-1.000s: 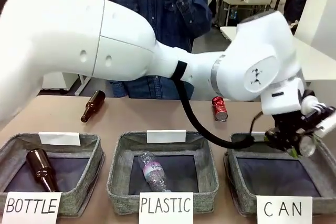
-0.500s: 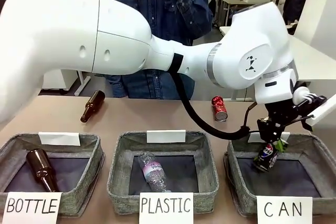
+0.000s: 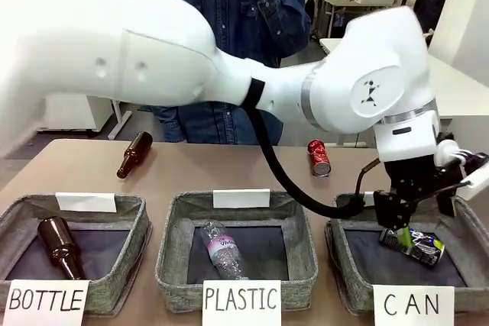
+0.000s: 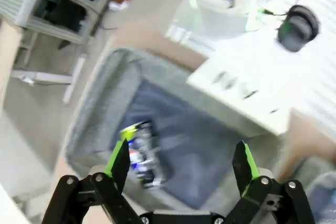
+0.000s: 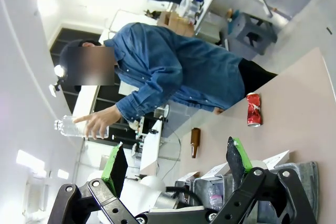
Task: Sort the can waste into the basket.
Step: Pick up the can waste from the table and place it in the right Fabric basket.
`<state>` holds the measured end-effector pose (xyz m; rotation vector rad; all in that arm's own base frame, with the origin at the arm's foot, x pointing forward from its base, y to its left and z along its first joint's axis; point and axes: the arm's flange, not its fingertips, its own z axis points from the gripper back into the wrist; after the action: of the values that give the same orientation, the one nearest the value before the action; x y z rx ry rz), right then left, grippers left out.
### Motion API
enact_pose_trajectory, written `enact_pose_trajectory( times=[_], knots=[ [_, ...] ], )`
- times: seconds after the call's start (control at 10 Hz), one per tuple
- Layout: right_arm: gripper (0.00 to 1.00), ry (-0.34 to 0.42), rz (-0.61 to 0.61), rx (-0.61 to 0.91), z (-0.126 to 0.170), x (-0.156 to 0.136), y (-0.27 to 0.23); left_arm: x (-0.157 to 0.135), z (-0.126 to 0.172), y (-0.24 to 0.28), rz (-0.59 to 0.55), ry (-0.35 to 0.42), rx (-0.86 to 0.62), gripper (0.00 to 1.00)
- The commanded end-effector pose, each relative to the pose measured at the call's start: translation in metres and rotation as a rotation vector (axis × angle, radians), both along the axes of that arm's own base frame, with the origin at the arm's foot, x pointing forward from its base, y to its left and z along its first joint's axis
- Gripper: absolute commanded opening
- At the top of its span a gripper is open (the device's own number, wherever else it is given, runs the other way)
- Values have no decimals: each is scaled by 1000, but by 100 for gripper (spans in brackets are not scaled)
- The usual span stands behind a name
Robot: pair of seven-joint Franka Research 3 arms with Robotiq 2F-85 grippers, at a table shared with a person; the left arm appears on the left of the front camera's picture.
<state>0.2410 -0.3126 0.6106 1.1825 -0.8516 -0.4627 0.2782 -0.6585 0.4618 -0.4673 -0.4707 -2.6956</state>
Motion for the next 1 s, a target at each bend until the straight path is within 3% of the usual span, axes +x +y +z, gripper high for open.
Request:
enact_pose_trajectory(
  times=[0.0, 0.2, 0.4, 0.5, 0.6, 0.9],
  knots=[
    [100, 6, 7, -7, 2, -2, 0, -62, 35, 64, 331, 116, 251, 100],
    [100, 6, 7, -7, 2, -2, 0, -113, 44, 146, 756, 270, 534, 100],
    [100, 6, 7, -7, 2, -2, 0, -141, 31, 244, 1052, 559, 613, 100],
    [100, 6, 7, -7, 2, -2, 0, -151, 27, 290, 1163, 618, 525, 100],
    [100, 6, 7, -7, 2, -2, 0, -123, 29, 183, 693, 186, 492, 100],
    [100, 6, 7, -7, 2, -2, 0, -123, 29, 183, 693, 186, 492, 100]
  ],
)
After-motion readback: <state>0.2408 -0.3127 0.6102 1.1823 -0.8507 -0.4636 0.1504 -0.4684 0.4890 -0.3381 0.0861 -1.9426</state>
